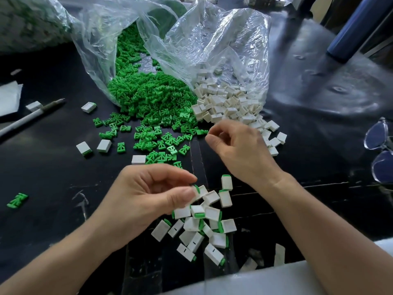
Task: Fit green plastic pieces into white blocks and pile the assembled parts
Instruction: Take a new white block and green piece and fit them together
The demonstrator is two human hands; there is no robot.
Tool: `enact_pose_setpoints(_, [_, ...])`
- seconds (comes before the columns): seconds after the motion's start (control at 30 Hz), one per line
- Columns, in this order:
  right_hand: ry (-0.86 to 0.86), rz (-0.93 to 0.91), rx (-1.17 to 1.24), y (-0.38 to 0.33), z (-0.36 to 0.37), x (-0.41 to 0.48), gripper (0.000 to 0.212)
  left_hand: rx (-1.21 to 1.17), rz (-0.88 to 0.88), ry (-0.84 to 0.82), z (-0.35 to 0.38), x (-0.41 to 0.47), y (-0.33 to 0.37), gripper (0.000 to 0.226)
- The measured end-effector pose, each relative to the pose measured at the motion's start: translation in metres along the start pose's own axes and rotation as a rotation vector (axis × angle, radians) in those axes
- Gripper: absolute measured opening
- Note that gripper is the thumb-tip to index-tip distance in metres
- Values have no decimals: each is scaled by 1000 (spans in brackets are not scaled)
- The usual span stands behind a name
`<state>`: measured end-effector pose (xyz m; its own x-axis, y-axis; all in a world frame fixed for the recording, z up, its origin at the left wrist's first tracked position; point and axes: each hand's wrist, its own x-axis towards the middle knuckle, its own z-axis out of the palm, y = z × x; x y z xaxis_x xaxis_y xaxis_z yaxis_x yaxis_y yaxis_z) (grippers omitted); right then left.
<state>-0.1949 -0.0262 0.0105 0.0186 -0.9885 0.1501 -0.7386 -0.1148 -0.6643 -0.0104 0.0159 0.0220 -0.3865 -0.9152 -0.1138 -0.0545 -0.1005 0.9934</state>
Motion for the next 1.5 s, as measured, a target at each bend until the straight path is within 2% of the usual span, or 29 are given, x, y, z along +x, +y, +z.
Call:
enact_pose_setpoints(0.07, [61,12,-70,7,-5,5,9,12,-21,-66,2,-2,1,33])
enact_pose_setpoints(0.13, [91,57,-112,14,-15,10,10,25,-12,-62,1,-2,2,32])
enact_pose_setpoints(0.27, [-54,159,-115,26,-37,12,4,46,21,12,-2,0,4,33])
enact_pose_setpoints(0.43, [-233,174,-120,26,-43,9,14,54,33,27,-4,0,4,32])
enact_pose_setpoints(0.53, [-309,140,-235,25,-41,8,22,49,36,51,-5,1,3,34])
enact_pose_setpoints(0.67, [-332,103,-341,25,-37,9,19,50,28,77,-7,3,2,33])
enact_pose_setpoints(0.83, [-319,97,-340,26,-35,8,16,58,8,92,-7,5,-2,30])
enact_pose_setpoints(0.9, [-275,72,-305,24,-32,7,21,49,2,115,-7,6,-3,29])
enact_pose_setpoints(0.97, [-203,20,-172,18,-27,5,26,21,-1,165,-8,8,-4,28])
enact_pose_setpoints(1.1, [-163,-193,29,-3,-11,-5,32,-30,-9,232,-10,10,-7,34])
enact_pose_setpoints(1.27, [-168,-427,110,-17,9,-15,27,-46,-58,178,-7,10,-6,48])
enact_pose_setpoints(1.4, [-248,-438,218,-21,16,-20,30,1,-55,141,-6,11,-5,30])
enact_pose_setpoints(1.5, [-217,-380,235,-19,15,-16,30,-39,-53,215,-8,13,-8,27])
